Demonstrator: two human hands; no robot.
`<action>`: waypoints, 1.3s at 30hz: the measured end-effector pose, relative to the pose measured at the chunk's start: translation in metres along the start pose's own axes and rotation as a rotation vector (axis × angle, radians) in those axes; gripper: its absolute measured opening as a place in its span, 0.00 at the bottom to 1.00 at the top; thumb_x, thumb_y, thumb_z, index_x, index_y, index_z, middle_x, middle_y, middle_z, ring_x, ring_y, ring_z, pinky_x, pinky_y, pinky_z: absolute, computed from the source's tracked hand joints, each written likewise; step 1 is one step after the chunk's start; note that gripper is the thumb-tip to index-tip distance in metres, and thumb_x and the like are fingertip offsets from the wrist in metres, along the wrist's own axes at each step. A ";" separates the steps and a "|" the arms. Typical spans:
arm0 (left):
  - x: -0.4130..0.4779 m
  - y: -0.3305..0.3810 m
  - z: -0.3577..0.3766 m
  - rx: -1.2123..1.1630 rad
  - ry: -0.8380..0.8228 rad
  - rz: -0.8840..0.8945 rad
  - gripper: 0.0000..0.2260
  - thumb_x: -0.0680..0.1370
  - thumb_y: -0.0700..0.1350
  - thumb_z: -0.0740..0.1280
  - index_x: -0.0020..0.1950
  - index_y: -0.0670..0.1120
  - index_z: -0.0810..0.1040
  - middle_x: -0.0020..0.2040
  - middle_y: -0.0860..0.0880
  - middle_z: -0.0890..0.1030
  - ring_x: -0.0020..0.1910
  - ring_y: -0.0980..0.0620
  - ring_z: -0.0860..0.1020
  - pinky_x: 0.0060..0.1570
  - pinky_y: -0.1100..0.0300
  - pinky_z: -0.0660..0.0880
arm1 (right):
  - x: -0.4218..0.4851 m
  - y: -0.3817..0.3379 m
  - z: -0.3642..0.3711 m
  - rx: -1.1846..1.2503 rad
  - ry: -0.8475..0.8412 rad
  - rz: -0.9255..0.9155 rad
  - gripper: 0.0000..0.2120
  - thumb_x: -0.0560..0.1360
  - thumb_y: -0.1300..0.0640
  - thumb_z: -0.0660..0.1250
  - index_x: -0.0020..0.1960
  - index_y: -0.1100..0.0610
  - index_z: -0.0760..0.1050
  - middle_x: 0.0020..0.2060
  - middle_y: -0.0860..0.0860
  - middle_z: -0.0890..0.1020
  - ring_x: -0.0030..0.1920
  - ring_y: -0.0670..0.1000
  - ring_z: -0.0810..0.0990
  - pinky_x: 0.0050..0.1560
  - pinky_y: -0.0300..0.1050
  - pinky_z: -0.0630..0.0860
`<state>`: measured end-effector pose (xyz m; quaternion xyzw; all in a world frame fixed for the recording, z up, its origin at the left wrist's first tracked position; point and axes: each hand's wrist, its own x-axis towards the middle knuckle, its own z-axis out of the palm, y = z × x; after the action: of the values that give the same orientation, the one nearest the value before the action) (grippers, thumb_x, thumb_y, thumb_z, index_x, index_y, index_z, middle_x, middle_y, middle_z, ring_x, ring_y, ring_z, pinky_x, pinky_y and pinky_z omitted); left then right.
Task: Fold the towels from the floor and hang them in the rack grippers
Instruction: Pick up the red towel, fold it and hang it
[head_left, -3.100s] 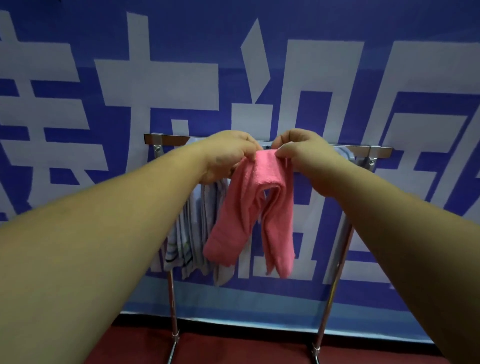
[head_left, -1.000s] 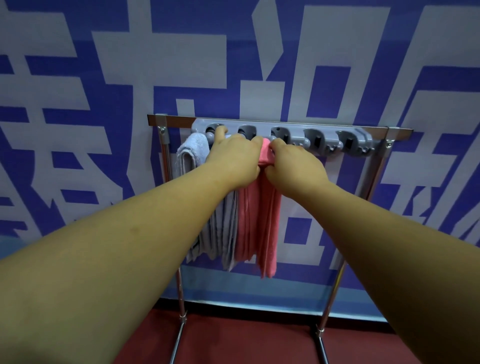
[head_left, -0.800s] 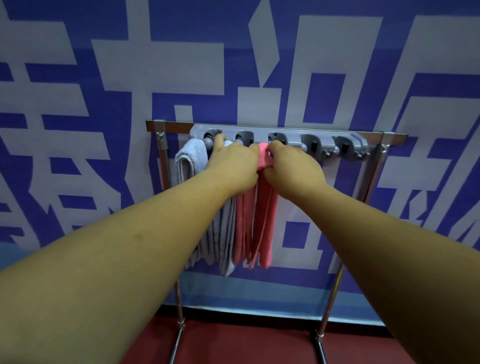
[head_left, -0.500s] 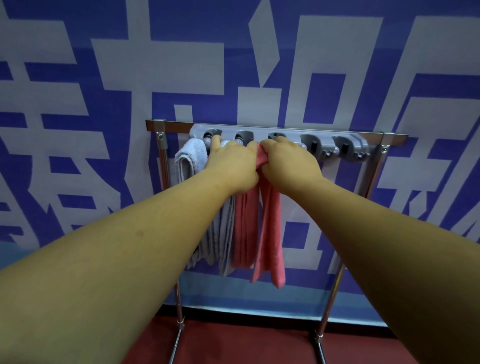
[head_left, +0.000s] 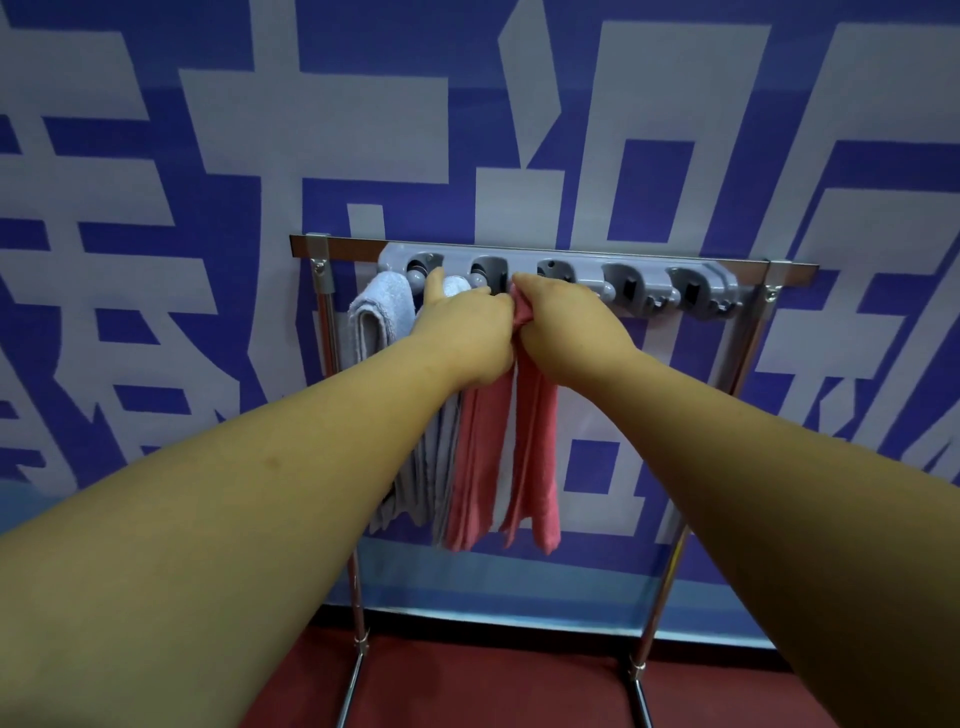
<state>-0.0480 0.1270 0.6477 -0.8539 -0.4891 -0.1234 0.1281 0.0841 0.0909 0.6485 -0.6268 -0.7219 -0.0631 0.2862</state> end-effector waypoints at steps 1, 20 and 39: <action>0.000 -0.002 0.000 -0.011 -0.011 -0.003 0.18 0.83 0.47 0.61 0.72 0.46 0.73 0.66 0.49 0.80 0.76 0.48 0.71 0.81 0.33 0.41 | -0.003 0.002 0.000 0.033 -0.007 0.004 0.07 0.75 0.65 0.61 0.51 0.57 0.72 0.42 0.51 0.79 0.42 0.57 0.75 0.32 0.47 0.61; -0.075 0.002 -0.041 -0.004 -0.121 -0.006 0.52 0.77 0.69 0.66 0.87 0.46 0.40 0.88 0.45 0.41 0.86 0.42 0.38 0.84 0.39 0.41 | -0.072 -0.005 -0.072 -0.235 -0.387 0.181 0.46 0.78 0.37 0.71 0.84 0.59 0.55 0.81 0.56 0.63 0.80 0.60 0.64 0.77 0.57 0.66; -0.175 0.044 -0.135 0.021 -0.136 -0.020 0.50 0.78 0.70 0.66 0.88 0.48 0.42 0.88 0.47 0.45 0.86 0.41 0.41 0.83 0.36 0.46 | -0.178 -0.030 -0.172 -0.482 -0.181 0.170 0.43 0.78 0.31 0.64 0.84 0.51 0.55 0.81 0.53 0.64 0.81 0.59 0.58 0.79 0.60 0.58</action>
<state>-0.1075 -0.0811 0.7114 -0.8540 -0.5064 -0.0610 0.1024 0.1220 -0.1476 0.7117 -0.7384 -0.6535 -0.1524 0.0671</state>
